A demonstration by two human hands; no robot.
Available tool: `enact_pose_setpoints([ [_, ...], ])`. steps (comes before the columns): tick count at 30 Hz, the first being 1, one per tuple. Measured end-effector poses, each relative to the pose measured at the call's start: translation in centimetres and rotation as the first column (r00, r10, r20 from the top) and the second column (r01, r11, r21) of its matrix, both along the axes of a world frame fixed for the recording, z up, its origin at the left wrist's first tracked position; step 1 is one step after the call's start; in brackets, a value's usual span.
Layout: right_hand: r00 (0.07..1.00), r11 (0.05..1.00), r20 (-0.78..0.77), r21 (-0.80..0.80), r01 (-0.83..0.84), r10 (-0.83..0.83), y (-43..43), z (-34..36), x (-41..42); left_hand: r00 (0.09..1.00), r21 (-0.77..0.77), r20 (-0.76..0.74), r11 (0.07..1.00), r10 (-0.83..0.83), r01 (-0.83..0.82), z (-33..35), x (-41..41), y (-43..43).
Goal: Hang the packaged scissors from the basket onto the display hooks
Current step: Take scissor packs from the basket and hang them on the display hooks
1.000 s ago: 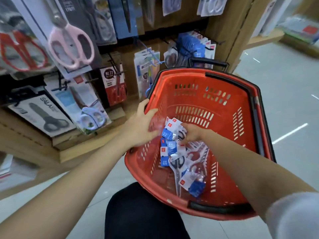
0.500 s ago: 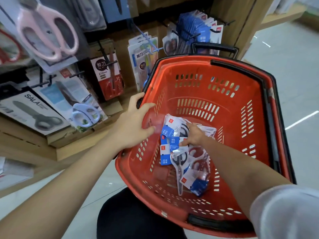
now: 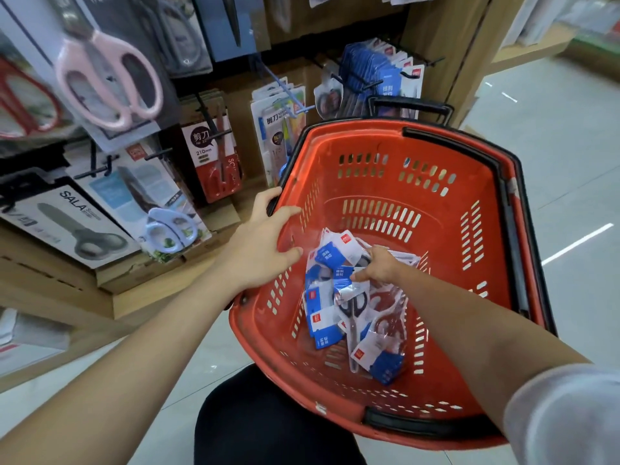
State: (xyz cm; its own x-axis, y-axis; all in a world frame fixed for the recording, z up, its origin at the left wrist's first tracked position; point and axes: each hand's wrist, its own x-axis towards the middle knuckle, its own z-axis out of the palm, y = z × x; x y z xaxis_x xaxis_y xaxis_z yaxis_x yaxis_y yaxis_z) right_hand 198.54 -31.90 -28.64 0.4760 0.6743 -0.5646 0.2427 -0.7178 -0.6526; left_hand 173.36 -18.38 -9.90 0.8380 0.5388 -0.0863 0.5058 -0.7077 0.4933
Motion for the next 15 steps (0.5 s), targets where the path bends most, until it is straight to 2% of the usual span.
enact_pose_setpoints([
  [4, 0.982, 0.976, -0.091, 0.128, 0.178, -0.167, 0.2, 1.3, 0.4, 1.0, 0.013, 0.005, 1.0, 0.001, -0.001, 0.1, 0.0, 0.0],
  [8, 0.957, 0.924, -0.121, 0.253, 0.287, -0.264, 0.6, 3.3, 1.3, 1.0, 0.039, -0.006, 0.999, -0.008, 0.008, 0.2, 0.0, 0.0],
  [12, 0.935, 0.856, -0.172, 0.378, 0.354, -0.311, 0.9, 7.1, 1.6, 1.0, 0.059, -0.012, 0.998, -0.01, 0.011, 0.2, 0.0, -0.2],
  [15, 0.921, 0.836, -0.217, 0.391, 0.386, -0.324, 0.6, 9.6, 1.7, 0.999, 0.109, -0.014, 0.993, -0.032, 0.033, 0.0, 0.1, -0.3],
])
